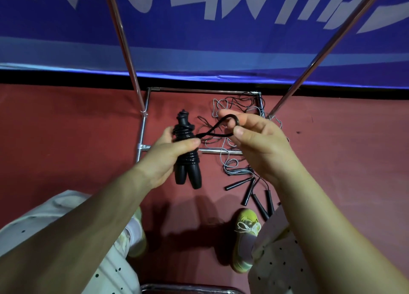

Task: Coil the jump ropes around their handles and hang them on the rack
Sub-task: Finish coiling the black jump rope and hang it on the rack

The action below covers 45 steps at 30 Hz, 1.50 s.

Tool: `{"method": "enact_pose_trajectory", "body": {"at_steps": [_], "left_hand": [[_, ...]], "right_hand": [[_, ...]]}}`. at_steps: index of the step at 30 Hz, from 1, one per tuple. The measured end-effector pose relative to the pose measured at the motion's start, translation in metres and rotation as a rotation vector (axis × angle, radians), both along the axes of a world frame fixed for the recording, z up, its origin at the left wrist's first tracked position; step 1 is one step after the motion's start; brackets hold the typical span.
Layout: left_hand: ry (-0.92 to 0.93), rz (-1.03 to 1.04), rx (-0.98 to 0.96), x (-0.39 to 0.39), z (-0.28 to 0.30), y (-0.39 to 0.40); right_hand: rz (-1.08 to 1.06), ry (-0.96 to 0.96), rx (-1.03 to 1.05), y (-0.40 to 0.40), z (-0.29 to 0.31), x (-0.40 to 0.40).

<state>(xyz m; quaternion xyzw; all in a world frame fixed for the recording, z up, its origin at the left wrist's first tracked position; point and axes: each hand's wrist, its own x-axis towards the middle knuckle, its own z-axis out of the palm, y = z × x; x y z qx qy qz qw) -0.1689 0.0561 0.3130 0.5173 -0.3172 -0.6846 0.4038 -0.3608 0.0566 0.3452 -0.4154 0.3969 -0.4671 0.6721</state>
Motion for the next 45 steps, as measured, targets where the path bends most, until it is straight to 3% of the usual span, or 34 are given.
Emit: {"method": "enact_pose_trajectory", "body": {"at_steps": [4, 7, 11, 17, 24, 27, 33, 38, 45], "left_hand": [[-0.045, -0.156, 0.047, -0.006, -0.006, 0.006], [-0.059, -0.214, 0.109, -0.007, -0.01, 0.009], [0.094, -0.197, 0.222, -0.006, -0.009, 0.008], [-0.126, -0.192, 0.098, 0.001, -0.007, 0.004], [0.151, -0.174, 0.262, -0.002, -0.002, 0.006], [0.147, -0.179, 0.226, -0.003, 0.0, 0.007], [0.205, -0.19, 0.232, -0.003, 0.007, 0.005], [0.112, -0.226, 0.148, -0.003, 0.007, 0.006], [0.096, -0.225, 0.129, -0.002, 0.01, 0.006]], "right_hand": [[0.018, -0.144, -0.004, 0.003, -0.005, 0.014], [-0.082, -0.137, 0.082, 0.003, -0.008, 0.021], [-0.107, -0.165, 0.129, 0.005, -0.009, 0.024], [-0.098, -0.137, 0.109, 0.008, -0.012, 0.031], [-0.103, -0.215, 0.19, 0.01, -0.007, 0.033], [-0.172, -0.259, 0.22, 0.008, -0.006, 0.033], [-0.23, -0.123, 0.255, 0.004, -0.008, 0.03], [-0.28, 0.072, 0.167, 0.003, -0.008, 0.028], [-0.339, 0.084, 0.189, 0.004, -0.008, 0.031]]}}
